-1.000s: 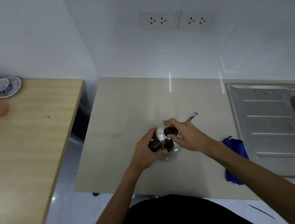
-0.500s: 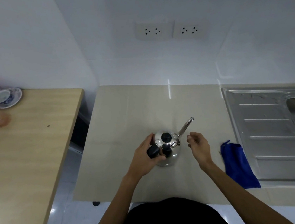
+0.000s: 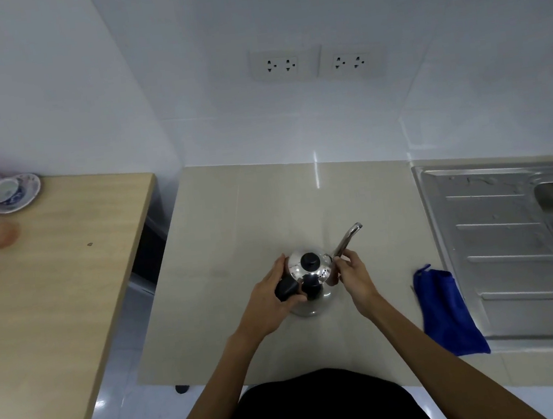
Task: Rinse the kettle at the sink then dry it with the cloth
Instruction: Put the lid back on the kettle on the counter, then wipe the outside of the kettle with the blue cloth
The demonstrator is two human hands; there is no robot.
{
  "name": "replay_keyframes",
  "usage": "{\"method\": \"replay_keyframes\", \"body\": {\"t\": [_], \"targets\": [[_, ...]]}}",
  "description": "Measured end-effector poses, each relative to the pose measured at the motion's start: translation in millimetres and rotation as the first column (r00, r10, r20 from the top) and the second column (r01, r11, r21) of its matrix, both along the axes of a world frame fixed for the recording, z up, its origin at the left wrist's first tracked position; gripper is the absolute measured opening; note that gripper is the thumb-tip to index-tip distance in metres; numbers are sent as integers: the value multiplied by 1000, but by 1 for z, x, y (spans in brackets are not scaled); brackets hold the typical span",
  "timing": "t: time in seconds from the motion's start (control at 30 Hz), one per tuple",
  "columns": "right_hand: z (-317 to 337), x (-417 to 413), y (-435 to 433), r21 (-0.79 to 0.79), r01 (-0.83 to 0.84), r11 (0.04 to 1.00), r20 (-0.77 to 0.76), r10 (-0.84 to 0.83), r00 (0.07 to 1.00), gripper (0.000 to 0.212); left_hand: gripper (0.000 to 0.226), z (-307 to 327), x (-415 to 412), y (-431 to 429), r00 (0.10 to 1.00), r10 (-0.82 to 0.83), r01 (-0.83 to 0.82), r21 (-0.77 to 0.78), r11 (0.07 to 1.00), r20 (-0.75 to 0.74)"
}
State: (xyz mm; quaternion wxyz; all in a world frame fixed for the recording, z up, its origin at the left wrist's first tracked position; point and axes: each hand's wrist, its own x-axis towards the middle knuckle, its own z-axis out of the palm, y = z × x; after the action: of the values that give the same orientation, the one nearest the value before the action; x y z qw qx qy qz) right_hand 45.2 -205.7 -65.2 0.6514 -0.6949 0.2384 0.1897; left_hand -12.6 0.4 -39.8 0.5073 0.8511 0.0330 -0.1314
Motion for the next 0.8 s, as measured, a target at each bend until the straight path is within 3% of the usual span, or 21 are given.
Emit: {"method": "replay_keyframes", "body": {"t": [0.2,0.37,0.63,0.7,0.8], "targets": [[-1,-1,1,21,-30,999,1,30,1000,34,91,0,-5,-3,1000,11,-11,-8,1000,-2],[9,14,1,31,-133,991,9,133,991,38,81,3,-19,-24,992,123,-122,-41,992,18],[30,33,2,41,-250,967,3,250,968,41,83,11,-26,-41,977,211,-210,-31,977,33],[28,30,-7,-106,-190,976,10,192,981,48,81,12,-25,-41,969,238,-238,-12,971,62],[21,11,-40,-358,-35,933,110,79,991,39,81,17,-16,-38,963,253,-253,-16,967,98]]}}
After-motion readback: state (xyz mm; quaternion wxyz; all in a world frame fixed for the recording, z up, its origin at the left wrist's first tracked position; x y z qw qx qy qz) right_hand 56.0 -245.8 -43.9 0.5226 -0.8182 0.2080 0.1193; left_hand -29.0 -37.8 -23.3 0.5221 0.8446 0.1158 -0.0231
